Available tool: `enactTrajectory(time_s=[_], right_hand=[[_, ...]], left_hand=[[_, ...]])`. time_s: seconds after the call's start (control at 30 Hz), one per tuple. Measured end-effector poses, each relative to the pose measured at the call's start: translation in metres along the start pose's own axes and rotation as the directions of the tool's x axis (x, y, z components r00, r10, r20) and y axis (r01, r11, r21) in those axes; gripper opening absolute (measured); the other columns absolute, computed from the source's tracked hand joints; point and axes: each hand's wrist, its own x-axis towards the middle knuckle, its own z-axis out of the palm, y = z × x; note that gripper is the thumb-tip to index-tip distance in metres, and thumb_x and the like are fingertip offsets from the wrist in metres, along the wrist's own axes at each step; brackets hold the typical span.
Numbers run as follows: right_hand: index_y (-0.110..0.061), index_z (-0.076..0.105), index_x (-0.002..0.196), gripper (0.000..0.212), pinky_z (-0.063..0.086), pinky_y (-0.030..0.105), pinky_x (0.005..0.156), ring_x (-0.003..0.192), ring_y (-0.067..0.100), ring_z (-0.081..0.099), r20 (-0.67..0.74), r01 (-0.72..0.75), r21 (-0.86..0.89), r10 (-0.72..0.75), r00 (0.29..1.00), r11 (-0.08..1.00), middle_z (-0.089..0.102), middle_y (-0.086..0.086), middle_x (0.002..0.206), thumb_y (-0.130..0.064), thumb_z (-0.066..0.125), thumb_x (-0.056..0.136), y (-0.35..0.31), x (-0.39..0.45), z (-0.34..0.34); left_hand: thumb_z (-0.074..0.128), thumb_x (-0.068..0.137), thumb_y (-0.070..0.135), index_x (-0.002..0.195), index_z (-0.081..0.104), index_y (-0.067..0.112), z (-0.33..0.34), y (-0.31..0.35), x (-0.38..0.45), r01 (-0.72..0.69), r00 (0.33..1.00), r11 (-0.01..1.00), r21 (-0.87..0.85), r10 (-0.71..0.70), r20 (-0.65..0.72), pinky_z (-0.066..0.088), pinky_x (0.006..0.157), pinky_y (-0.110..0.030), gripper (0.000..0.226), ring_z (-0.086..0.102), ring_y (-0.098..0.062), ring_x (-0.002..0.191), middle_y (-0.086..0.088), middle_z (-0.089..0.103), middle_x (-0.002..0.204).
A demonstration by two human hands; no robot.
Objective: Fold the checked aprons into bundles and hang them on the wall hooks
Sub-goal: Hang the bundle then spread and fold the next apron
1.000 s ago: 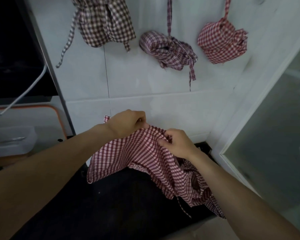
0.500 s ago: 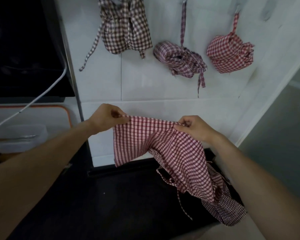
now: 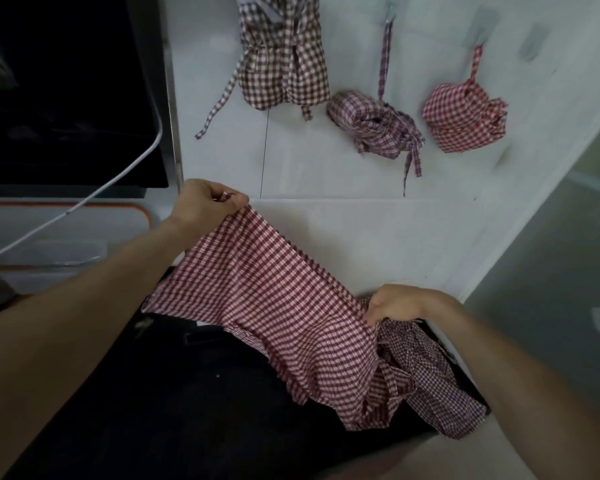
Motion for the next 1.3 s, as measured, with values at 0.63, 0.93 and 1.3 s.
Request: enactTrajectory(time_s=[0.63,0.93,1.3], right_hand=[[-0.025,0.067,0.072,0.021,0.057,0.031,0.077,0.076,0.012,0.068,-0.657,0.457,0.266,-0.188,0.731,0.849,0.072,-0.006,0.078,-0.032,0.086,0.076,-0.015,-0.042,0.125],[-0.015,0.074,0.08,0.033,0.052,0.032,0.08,0.083,0.012,0.07,-0.212,0.252,0.278,-0.197,0.957,0.927,0.075,-0.008,0.085,-0.039,0.061,0.098,0.008,-0.107,0.116],[-0.003,0.071,0.093,0.037,0.046,0.027,0.072,0.088,0.024,0.065,-0.666,0.275,0.137,-0.117,0.737,0.951,0.07,0.007,0.092,-0.03,0.048,0.104,0.034,-0.164,0.037]], left_hand=[[0.068,0.093,0.027,0.105,0.075,0.005,0.004,0.038,-0.066,-0.122,0.951,0.984,0.13,0.153,-0.268,0.048,0.064,-0.012,0.025,0.064,-0.008,0.076,-0.001,0.071,0.091],[0.059,0.099,0.025,0.078,0.071,0.02,0.026,0.078,-0.115,-0.065,0.965,0.995,-0.081,0.042,-0.258,0.05,0.071,-0.029,0.025,0.058,-0.019,0.076,0.006,0.068,0.074],[0.064,0.095,0.018,0.094,0.065,0.013,-0.014,0.05,-0.168,0.132,0.949,0.861,0.491,-0.253,0.189,0.056,0.062,-0.021,0.005,0.061,-0.011,0.072,-0.007,0.067,0.097]])
